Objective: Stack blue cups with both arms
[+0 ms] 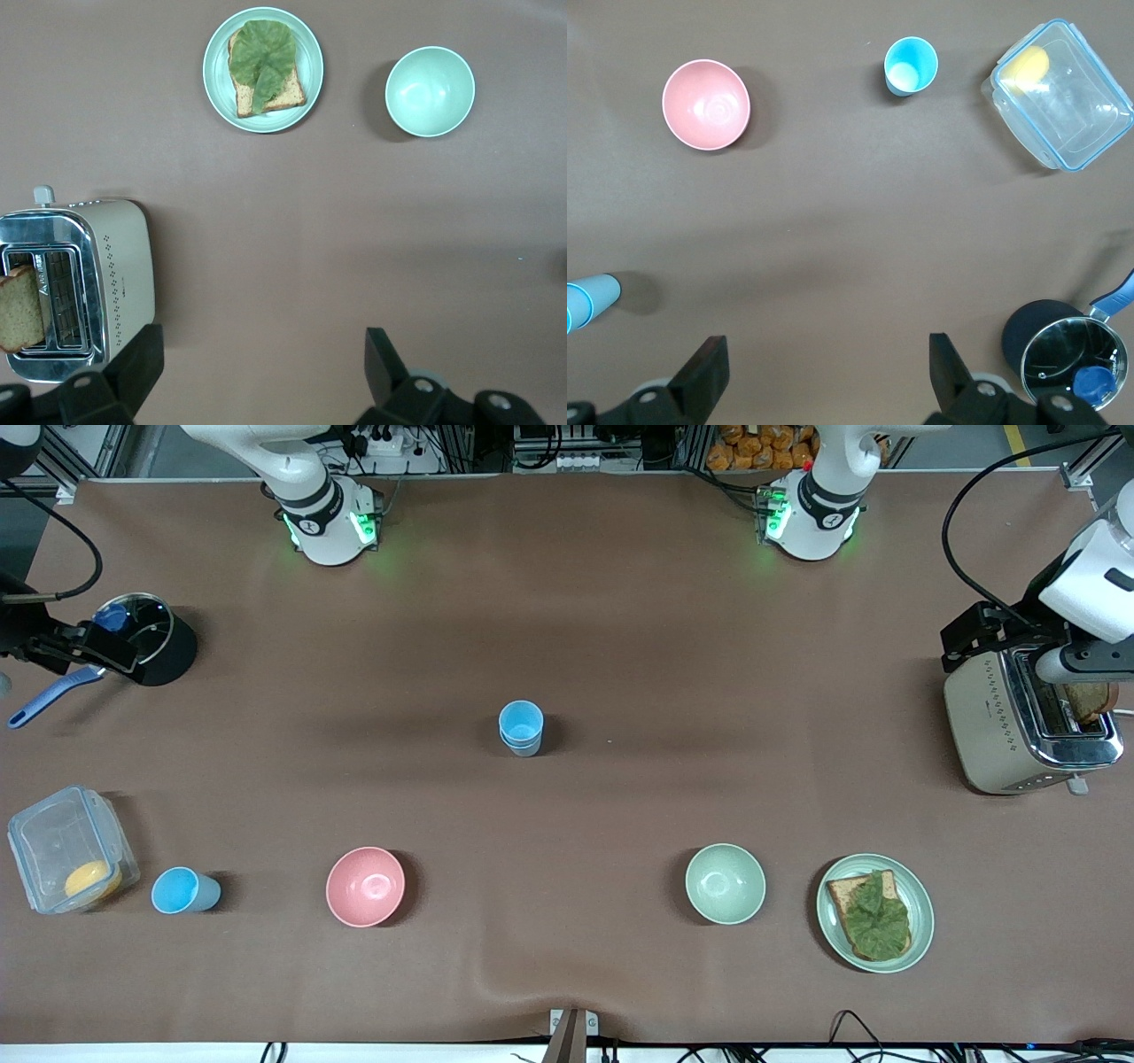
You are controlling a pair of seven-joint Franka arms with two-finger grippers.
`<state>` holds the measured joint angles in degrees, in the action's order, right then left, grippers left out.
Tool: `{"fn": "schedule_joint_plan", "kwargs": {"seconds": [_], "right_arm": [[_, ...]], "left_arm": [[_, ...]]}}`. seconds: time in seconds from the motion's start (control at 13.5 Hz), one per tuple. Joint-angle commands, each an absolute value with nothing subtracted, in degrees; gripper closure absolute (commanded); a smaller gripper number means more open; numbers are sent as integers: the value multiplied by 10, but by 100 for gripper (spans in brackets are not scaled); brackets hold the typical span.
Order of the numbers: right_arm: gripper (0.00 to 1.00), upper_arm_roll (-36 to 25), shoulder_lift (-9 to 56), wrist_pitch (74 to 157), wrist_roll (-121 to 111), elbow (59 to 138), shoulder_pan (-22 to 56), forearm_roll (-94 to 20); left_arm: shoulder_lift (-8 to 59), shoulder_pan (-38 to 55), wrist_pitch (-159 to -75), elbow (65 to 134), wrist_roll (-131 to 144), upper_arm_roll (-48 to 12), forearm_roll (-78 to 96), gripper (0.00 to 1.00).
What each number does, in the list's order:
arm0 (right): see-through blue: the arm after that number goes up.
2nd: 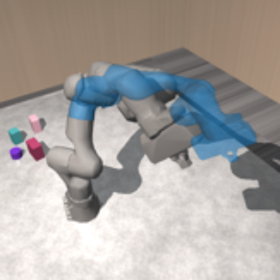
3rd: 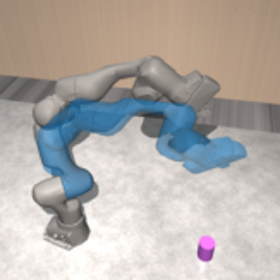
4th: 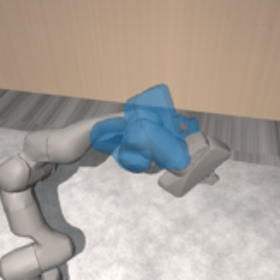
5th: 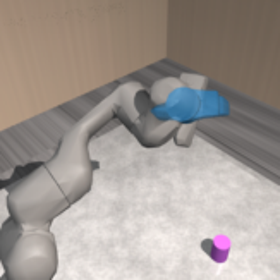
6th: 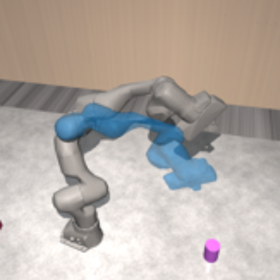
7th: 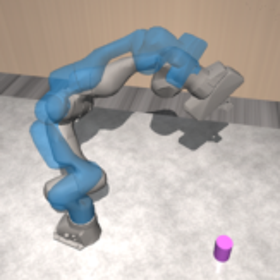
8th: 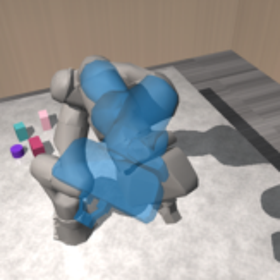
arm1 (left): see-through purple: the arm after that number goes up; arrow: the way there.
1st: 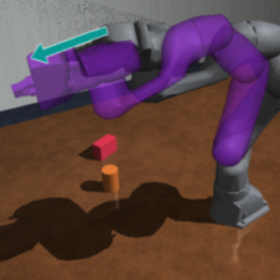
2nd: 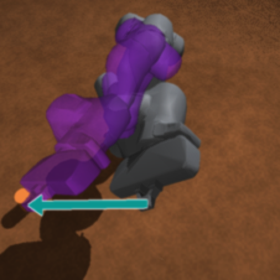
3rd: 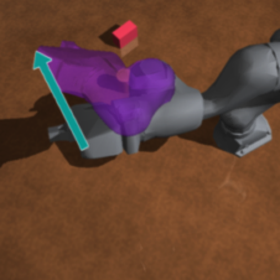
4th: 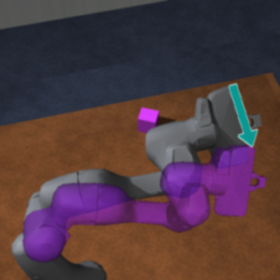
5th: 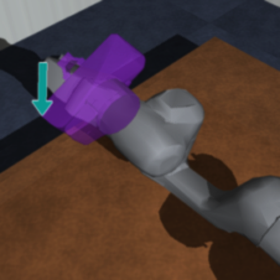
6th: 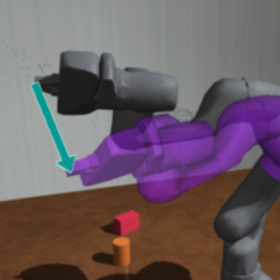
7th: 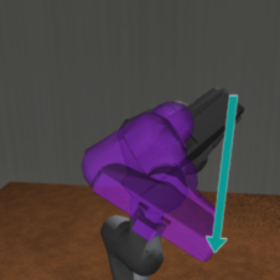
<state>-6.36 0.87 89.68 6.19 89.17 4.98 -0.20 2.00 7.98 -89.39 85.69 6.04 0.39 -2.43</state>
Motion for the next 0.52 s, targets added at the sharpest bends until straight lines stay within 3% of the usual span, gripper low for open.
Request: {"fn": "schedule_joint_plan", "kwargs": {"seconds": [0.0,0.45], "right_arm": [[0,-61,4,896,63,896,48,4],[0,-61,4,896,64,896,48,4]], "left_arm": [[12,82,-888,859,44,9,-12,0],[11,82,-883,858,45,8,-11,0]]}}
